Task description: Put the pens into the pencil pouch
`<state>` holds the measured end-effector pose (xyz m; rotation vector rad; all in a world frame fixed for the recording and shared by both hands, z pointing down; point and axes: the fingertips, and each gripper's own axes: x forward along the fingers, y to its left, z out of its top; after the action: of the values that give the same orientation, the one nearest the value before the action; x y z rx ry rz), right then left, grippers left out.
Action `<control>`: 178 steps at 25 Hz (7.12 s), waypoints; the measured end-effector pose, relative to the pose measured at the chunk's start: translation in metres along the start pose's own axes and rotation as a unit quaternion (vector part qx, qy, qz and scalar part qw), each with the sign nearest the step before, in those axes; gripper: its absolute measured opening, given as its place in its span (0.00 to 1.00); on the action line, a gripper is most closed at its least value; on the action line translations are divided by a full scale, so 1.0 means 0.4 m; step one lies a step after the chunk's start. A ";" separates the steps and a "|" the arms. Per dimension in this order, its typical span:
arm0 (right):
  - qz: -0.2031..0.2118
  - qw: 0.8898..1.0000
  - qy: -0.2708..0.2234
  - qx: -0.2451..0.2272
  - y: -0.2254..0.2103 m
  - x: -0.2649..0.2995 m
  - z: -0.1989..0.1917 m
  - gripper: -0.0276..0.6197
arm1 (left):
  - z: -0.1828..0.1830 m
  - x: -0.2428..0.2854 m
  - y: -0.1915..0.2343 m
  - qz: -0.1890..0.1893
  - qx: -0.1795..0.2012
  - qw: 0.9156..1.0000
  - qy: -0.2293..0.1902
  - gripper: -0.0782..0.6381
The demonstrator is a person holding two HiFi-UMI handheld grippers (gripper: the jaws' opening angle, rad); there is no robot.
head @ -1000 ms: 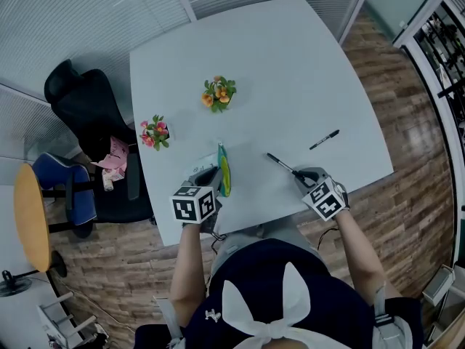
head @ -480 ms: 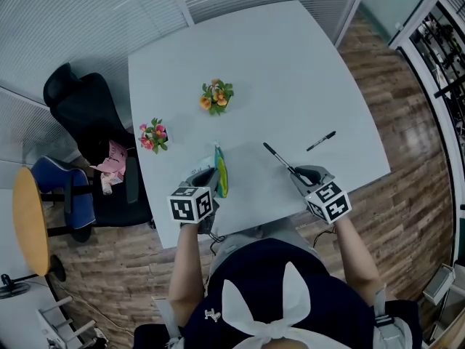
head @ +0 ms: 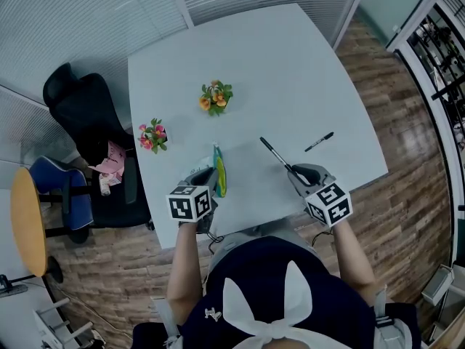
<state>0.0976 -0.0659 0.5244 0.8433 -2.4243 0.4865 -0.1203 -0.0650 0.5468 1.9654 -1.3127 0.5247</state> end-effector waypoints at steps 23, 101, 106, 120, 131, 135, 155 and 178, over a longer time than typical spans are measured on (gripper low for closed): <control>0.064 0.997 0.014 -0.046 0.144 0.035 0.026 0.15 | 0.001 -0.019 0.003 -0.009 -0.007 1.000 -0.006 0.17; 0.107 0.992 0.054 -0.045 0.318 0.136 0.162 0.08 | -0.025 -0.043 -0.021 -0.045 -0.005 0.999 0.000 0.17; 0.112 0.991 0.050 -0.049 0.325 0.142 0.171 0.07 | -0.018 -0.048 -0.025 -0.046 -0.009 0.999 -0.005 0.17; 0.121 0.990 0.056 -0.056 0.341 0.190 0.178 0.05 | -0.009 -0.051 -0.038 -0.053 -0.020 0.998 -0.010 0.17; 0.128 0.989 0.061 -0.043 0.358 0.233 0.174 0.05 | -0.005 -0.061 -0.021 -0.058 -0.033 0.998 -0.017 0.17; 0.123 0.990 0.056 -0.034 0.346 0.228 0.177 0.05 | 0.000 -0.057 -0.016 -0.061 -0.032 0.998 -0.016 0.17; 0.075 0.995 -0.044 0.041 0.188 0.105 0.189 0.05 | 0.015 -0.047 0.010 -0.054 -0.033 0.998 -0.011 0.17; 0.019 0.995 -0.070 0.069 0.052 0.050 0.171 0.37 | 0.020 -0.024 0.030 -0.047 -0.041 0.998 -0.006 0.17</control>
<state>0.0463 -0.0930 0.4780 0.9183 -2.5612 0.6345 -0.1354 -0.0679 0.5390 1.9539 -1.2232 0.4093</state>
